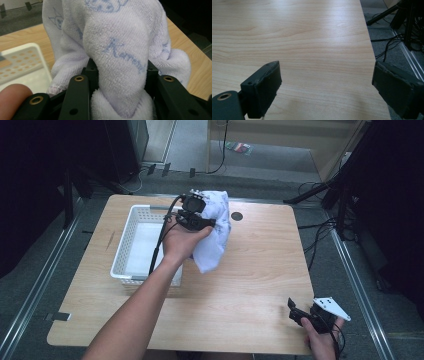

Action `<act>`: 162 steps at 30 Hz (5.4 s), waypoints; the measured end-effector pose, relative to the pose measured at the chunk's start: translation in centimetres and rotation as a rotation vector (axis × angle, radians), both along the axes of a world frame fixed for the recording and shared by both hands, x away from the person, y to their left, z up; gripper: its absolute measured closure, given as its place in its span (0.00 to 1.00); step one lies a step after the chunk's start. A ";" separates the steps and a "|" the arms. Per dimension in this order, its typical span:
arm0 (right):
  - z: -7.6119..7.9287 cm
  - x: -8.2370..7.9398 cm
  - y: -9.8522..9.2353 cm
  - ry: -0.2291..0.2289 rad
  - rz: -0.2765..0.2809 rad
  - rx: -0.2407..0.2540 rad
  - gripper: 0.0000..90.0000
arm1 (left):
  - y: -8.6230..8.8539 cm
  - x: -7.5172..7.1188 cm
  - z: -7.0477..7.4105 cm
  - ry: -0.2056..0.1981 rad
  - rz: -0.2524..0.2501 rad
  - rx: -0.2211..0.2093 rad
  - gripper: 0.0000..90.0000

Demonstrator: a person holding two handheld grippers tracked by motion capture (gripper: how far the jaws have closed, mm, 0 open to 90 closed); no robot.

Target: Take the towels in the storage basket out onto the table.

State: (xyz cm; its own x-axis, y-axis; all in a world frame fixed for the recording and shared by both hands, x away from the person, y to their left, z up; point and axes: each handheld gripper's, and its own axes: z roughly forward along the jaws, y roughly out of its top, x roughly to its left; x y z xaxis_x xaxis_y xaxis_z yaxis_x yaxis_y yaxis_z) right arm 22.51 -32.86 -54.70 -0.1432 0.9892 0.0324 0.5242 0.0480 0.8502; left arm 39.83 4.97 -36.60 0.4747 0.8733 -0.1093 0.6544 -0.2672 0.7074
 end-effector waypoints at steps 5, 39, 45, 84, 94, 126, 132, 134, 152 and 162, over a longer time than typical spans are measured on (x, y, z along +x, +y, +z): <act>0.0 0.0 0.0 -0.002 0.003 -0.001 0.10 | -2.4 -0.1 -1.1 0.006 -0.037 0.014 0.68; 0.0 0.0 -0.1 -0.007 0.013 0.009 0.10 | -9.9 -0.6 -12.1 0.154 -0.110 0.017 0.34; 0.0 0.0 -0.1 -0.008 0.016 0.012 0.10 | -10.2 -1.1 -11.3 0.155 -0.138 0.011 0.00; 0.0 0.1 0.1 0.002 0.004 -0.004 0.10 | 9.0 -2.5 -4.5 -0.004 0.119 -0.057 0.00; 0.0 0.1 0.1 0.003 -0.003 -0.007 0.10 | 15.0 -3.7 -5.1 -0.016 0.194 -0.044 0.00; 0.0 0.2 0.1 0.011 -0.014 -0.011 0.10 | 26.2 -10.5 -7.8 -0.075 0.341 -0.081 0.00; 0.0 0.2 0.1 0.010 -0.015 -0.012 0.10 | 27.5 -12.3 -8.5 -0.102 0.352 -0.098 0.00; 0.0 0.2 0.1 0.011 -0.016 -0.010 0.10 | 27.9 -13.0 -8.7 -0.115 0.357 -0.098 0.00; 0.0 0.2 0.1 0.009 -0.023 -0.012 0.10 | 31.0 -18.5 -12.7 -0.189 0.383 -0.107 0.00; 0.0 0.1 0.0 -0.002 -0.020 -0.014 0.10 | 31.3 -19.8 -15.6 -0.197 0.403 -0.144 0.00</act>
